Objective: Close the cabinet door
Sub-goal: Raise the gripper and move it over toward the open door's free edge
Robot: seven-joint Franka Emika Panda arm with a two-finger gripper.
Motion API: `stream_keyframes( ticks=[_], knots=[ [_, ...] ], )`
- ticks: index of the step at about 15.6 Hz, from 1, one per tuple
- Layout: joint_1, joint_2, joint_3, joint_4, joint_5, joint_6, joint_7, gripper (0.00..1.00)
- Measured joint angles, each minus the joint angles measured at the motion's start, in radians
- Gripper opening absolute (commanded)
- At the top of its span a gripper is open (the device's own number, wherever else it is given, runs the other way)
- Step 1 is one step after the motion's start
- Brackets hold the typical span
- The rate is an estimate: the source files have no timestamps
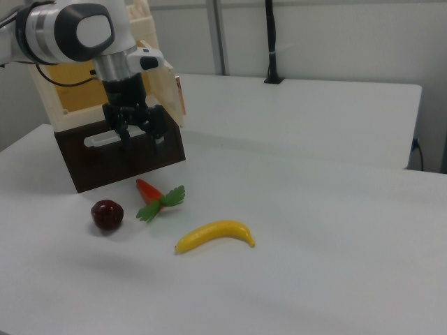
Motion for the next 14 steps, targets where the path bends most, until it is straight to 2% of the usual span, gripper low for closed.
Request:
stream_keyframes(
  ticks=[7,8,9,12,13,14],
  knots=[
    [-0.018,-0.001,-0.001,0.000,0.000,0.000,0.000,1.00],
    [-0.018,-0.001,-0.001,0.000,0.000,0.000,0.000,0.96],
    [-0.018,-0.001,-0.001,0.000,0.000,0.000,0.000,0.86],
    [-0.018,0.000,-0.001,0.000,0.000,0.000,-0.018,0.19],
    [-0.018,0.000,-0.001,0.000,0.000,0.000,-0.043,0.01],
    [-0.018,0.000,-0.001,0.000,0.000,0.000,-0.059,0.00]
  ],
)
